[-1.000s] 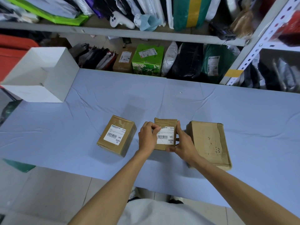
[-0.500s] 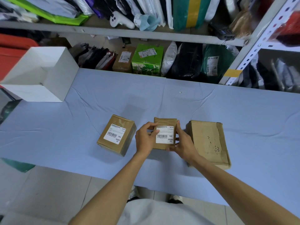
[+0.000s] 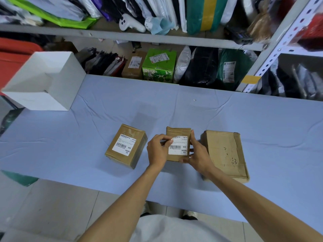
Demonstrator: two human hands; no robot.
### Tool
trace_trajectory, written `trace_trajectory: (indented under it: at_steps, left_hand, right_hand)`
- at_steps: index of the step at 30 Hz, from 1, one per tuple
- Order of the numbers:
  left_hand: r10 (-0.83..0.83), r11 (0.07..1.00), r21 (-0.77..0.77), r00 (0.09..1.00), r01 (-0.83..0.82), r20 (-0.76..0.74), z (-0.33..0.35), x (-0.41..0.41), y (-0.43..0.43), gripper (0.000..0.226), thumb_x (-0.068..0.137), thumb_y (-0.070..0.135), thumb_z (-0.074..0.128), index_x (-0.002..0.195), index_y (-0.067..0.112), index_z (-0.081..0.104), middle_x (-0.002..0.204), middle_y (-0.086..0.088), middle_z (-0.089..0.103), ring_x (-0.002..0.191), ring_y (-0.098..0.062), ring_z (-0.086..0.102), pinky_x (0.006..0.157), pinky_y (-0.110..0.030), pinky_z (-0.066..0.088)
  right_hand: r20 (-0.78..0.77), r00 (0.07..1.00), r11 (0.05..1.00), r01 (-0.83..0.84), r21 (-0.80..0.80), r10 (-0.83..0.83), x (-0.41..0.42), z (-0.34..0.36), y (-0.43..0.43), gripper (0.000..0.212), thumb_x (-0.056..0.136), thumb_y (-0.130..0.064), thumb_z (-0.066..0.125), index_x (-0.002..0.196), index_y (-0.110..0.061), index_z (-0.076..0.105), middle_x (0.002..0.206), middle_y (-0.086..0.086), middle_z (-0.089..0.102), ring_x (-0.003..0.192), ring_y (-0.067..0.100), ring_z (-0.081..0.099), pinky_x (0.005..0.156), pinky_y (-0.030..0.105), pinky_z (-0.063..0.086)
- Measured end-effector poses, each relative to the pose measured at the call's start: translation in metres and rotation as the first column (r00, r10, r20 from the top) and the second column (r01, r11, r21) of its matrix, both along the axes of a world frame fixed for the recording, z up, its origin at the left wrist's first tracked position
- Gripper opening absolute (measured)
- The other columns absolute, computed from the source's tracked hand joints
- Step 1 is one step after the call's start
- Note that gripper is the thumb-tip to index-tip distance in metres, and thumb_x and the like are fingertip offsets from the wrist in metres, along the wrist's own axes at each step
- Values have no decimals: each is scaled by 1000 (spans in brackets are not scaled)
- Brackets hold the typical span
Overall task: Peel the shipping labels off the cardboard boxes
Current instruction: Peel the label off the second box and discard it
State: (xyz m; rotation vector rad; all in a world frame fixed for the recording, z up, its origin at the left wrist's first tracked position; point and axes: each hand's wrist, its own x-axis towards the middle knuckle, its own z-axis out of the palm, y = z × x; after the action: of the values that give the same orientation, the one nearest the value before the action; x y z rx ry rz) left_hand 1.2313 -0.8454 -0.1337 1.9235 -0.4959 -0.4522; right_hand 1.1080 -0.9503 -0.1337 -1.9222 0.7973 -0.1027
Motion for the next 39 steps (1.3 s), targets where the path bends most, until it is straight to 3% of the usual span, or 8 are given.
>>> trace_trajectory:
  at_steps: [5,10,15,19,26,32,35,39]
  left_hand:
    - [86,995,52,996,-85,-8,3,3,-5,14,76,15,78,75,27,70,105,12,51,100,-3,52,83,-16,40]
    - [-4,1000,-27,999,2,-41,4,6,-2,9,78,11,75,79,19,72,99,5,64,87,-2,62,76,-7,46]
    - [-9,999,-37,998,7,-63,6,4,-3,11,78,9,75,78,20,70,96,3,66,86,-8,66,83,-23,53]
    - [-9,1000,-27,998,7,-62,7,1,-5,8,78,12,75,78,18,70,96,2,65,87,-11,66,85,-32,55]
    - [-16,1000,13,999,17,-47,8,3,-1,7,80,15,74,78,20,71,94,1,64,85,-7,65,83,-35,56]
    - [3,999,42,1000,-2,-26,8,3,-3,17,78,19,77,70,30,67,92,5,65,78,8,60,77,-22,48]
    - [-18,999,41,996,21,-86,10,7,-4,20,77,18,78,68,31,66,95,5,63,86,-5,64,85,-33,53]
    - [-32,998,53,995,37,-98,15,12,-6,19,77,16,77,68,29,66,93,7,62,88,-11,65,87,-37,54]
  right_hand:
    - [-16,1000,1000,-8,-8,8,0,0,1,128,69,-4,82,151,-27,-14,127,3,53,109,15,56,83,34,57]
    - [-79,996,998,-47,-46,43,0,4,-1,144,56,-13,89,149,-25,-21,140,4,36,129,19,40,98,41,49]
    - [-65,997,998,-51,-41,48,2,7,2,152,53,-8,90,144,-27,-31,145,3,31,131,19,38,98,42,49]
    - [-59,997,998,-45,-35,43,3,10,2,151,54,-7,89,143,-30,-31,140,2,38,125,21,44,94,43,52]
    - [-111,990,996,-88,1,87,9,13,-2,149,55,-5,87,145,-25,-30,129,4,42,111,19,49,87,27,49]
    - [-154,981,992,-122,-38,114,11,14,-4,148,56,-9,86,144,-18,-33,133,6,40,115,17,45,88,18,40]
    - [-166,978,991,-131,-41,122,11,16,-5,148,57,-11,86,142,-17,-34,134,3,40,117,18,46,90,18,40]
    - [-158,985,997,-75,-29,69,13,13,0,145,58,-8,84,143,-19,-33,112,-9,50,88,5,52,64,2,40]
